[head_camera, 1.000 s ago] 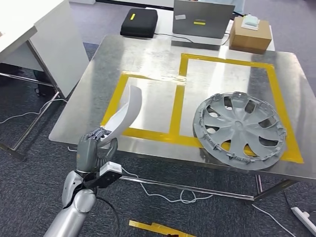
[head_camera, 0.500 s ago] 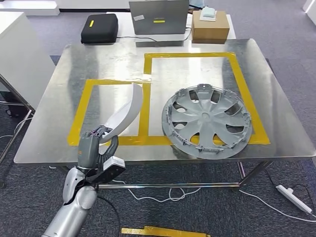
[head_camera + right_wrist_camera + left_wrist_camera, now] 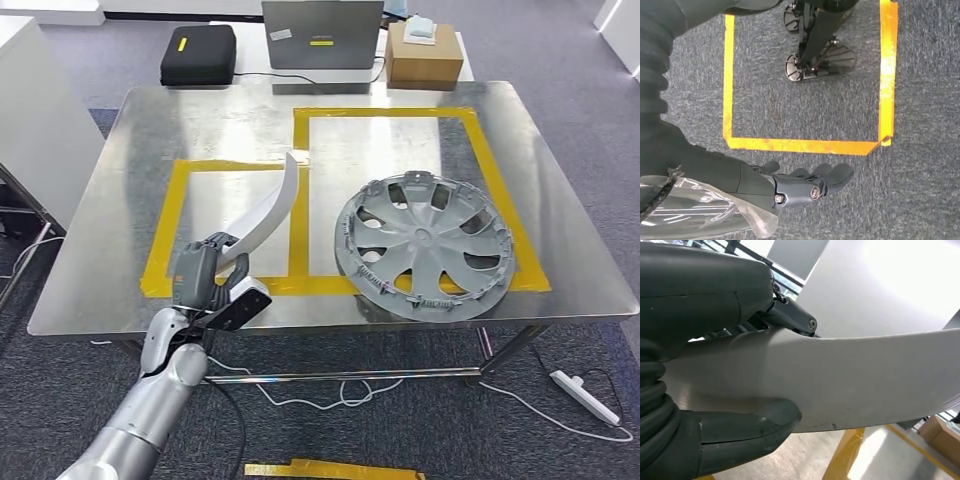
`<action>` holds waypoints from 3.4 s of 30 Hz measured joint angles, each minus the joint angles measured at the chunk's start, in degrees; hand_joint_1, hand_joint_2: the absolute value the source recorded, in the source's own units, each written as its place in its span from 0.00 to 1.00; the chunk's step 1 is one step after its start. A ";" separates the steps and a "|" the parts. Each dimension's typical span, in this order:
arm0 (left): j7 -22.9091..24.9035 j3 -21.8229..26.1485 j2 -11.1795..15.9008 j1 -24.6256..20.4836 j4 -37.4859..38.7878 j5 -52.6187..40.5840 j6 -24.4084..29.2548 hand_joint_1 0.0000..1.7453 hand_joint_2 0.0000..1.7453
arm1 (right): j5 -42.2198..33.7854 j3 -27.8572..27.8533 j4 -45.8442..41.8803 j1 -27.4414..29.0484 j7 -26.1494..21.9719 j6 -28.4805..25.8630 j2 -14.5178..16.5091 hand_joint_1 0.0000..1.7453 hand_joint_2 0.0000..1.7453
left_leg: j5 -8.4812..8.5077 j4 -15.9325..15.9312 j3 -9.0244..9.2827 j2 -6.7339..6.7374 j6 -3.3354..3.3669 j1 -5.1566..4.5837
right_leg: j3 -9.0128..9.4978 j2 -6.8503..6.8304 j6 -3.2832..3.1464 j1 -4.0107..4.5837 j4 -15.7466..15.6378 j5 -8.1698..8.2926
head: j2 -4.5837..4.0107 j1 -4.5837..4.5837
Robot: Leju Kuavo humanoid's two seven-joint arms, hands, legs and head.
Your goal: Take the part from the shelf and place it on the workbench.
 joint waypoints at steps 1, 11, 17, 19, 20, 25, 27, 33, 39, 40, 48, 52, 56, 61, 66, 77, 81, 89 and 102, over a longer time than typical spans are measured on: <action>0.00 0.00 -0.01 -0.10 0.30 0.00 0.00 1.00 1.00 | 0.01 0.00 0.01 0.00 0.00 0.01 -0.01 0.00 1.00 | 0.00 0.01 -0.01 0.00 0.03 -0.01 | 0.00 0.00 0.06 -0.01 -0.03 0.02 | 0.00 0.00; 4.66 0.19 -0.51 -6.47 10.00 -1.91 -0.85 1.00 1.00 | 1.37 0.81 0.03 -0.11 -0.10 0.63 -0.09 0.00 1.00 | 0.06 0.04 0.00 0.00 0.10 0.05 | -0.05 -0.07 0.33 0.05 -0.02 0.06 | 0.00 -0.02; 21.86 -1.57 0.46 -16.02 23.64 -17.40 -9.00 1.00 1.00 | 2.89 1.69 0.09 -0.24 0.01 1.44 -0.24 0.00 1.00 | 0.15 0.03 0.01 0.00 -0.01 0.13 | -0.11 -0.02 0.29 0.11 0.19 0.09 | 0.00 -0.02; 28.81 -2.73 1.88 -19.23 28.85 -22.75 -10.90 1.00 1.00 | 3.27 2.05 0.11 -0.15 0.10 1.64 -0.30 0.00 1.00 | 0.17 0.02 0.06 0.10 -0.07 0.14 | -0.16 0.20 0.24 0.12 0.24 0.12 | 0.00 -0.03; 30.25 -2.98 2.42 -20.47 30.84 -23.79 -10.83 1.00 1.00 | 3.42 2.20 0.13 -0.03 0.13 1.68 -0.30 0.00 1.00 | 0.17 0.02 0.07 0.15 -0.08 0.14 | -0.18 0.28 0.22 0.12 0.25 0.13 | 0.00 -0.04; 32.21 -3.44 4.30 -23.48 36.39 -25.98 -10.57 1.00 1.00 | 3.83 2.45 0.15 0.11 0.24 1.73 -0.42 0.00 1.00 | 0.20 -0.04 0.08 0.06 -0.12 0.16 | -0.20 0.06 0.19 0.13 0.29 0.10 | 0.00 -0.04; 32.67 -3.47 4.61 -23.84 37.29 -26.77 -10.59 1.00 1.00 | 3.91 2.48 0.15 0.04 0.21 1.73 -0.54 0.00 1.00 | 0.21 -0.06 0.07 0.03 -0.13 0.16 | -0.19 0.02 0.17 0.13 0.30 0.09 | 0.00 -0.03; 33.21 -3.40 5.49 -24.38 38.80 -28.73 -11.02 0.00 1.00 | 4.28 2.63 0.17 0.07 -0.17 1.76 -0.71 0.00 0.00 | 0.21 -0.07 0.07 0.03 -0.14 0.16 | -0.18 0.03 0.17 0.13 0.30 0.10 | 0.00 -0.03; 29.63 -1.91 6.13 -23.99 39.27 -28.29 -8.64 0.00 0.00 | 4.48 2.80 0.17 0.09 -0.34 1.77 -0.85 0.00 0.00 | 0.25 -0.07 0.06 -0.01 -0.17 0.16 | -0.19 -0.06 0.17 0.13 0.31 0.10 | 0.00 -0.03; 28.10 -1.29 6.02 -23.88 39.26 -27.84 -7.67 0.00 0.00 | 4.49 2.80 0.17 0.07 -0.35 1.77 -0.87 0.00 0.00 | 0.25 -0.07 0.06 -0.03 -0.18 0.16 | -0.19 -0.07 0.17 0.13 0.31 0.10 | 0.00 -0.03; 21.78 2.75 4.15 -21.93 38.45 -25.55 -4.07 0.00 0.00 | 4.64 2.80 0.17 0.08 -0.34 1.77 -0.91 0.00 0.00 | 0.23 -0.06 0.03 -0.03 -0.18 0.14 | -0.20 -0.06 0.18 0.12 0.30 0.08 | 0.00 -0.03; 21.64 3.46 3.87 -21.49 38.32 -25.53 -4.06 0.00 0.00 | 4.64 2.80 0.17 0.09 -0.34 1.77 -0.91 0.00 0.00 | 0.24 -0.06 0.03 -0.03 -0.17 0.15 | -0.21 -0.07 0.18 0.12 0.30 0.08 | 0.00 -0.03; 21.64 3.88 3.71 -21.43 38.23 -25.53 -4.06 0.00 0.00 | 4.65 2.80 0.17 0.10 -0.33 1.77 -0.91 0.00 0.00 | 0.24 -0.06 0.03 -0.03 -0.18 0.15 | -0.21 -0.06 0.18 0.13 0.30 0.08 | 0.00 -0.03; 21.64 4.03 3.62 -21.40 38.14 -25.53 -4.06 0.00 0.00 | 4.65 2.80 0.17 0.09 -0.33 1.77 -0.91 0.00 0.00 | 0.24 -0.06 0.03 -0.03 -0.18 0.15 | -0.21 -0.06 0.17 0.13 0.31 0.08 | 0.00 -0.03; 21.64 4.13 3.61 -21.39 38.13 -25.53 -4.06 0.00 0.00 | 4.65 2.80 0.17 0.09 -0.33 1.77 -0.92 0.00 0.00 | 0.24 -0.06 0.03 -0.03 -0.18 0.15 | -0.22 -0.06 0.17 0.13 0.30 0.08 | 0.00 -0.03; 21.64 4.26 3.60 -21.33 38.12 -25.53 -4.06 0.00 0.00 | 4.65 2.80 0.17 0.10 -0.33 1.77 -0.93 0.00 0.00 | 0.24 -0.06 0.03 -0.03 -0.18 0.15 | -0.22 -0.06 0.18 0.13 0.30 0.08 | 0.00 -0.03; 21.64 4.26 3.60 -21.32 38.12 -25.53 -4.06 0.00 0.00 | 4.65 2.80 0.19 0.09 -0.33 1.77 -0.93 0.00 0.00 | 0.24 -0.06 0.02 -0.03 -0.18 0.15 | -0.22 -0.06 0.18 0.13 0.30 0.08 | 0.00 -0.03; 20.55 4.40 3.45 -21.02 37.93 -24.38 -3.82 0.00 0.00 | 4.18 2.79 0.20 0.09 -0.23 1.49 -0.90 0.00 0.00 | 0.21 -0.05 0.02 -0.03 -0.14 0.11 | -0.20 -0.06 0.19 0.10 0.28 0.09 | 0.00 -0.03; -24.87 19.97 -0.62 29.85 -24.48 50.94 -7.00 0.00 0.00 | -1.62 -1.53 0.39 1.68 -0.97 -6.64 5.28 0.00 0.00 | -0.50 -1.65 2.15 0.98 1.59 0.15 | -0.83 -1.29 1.68 -0.36 3.63 -3.73 | 0.00 -0.11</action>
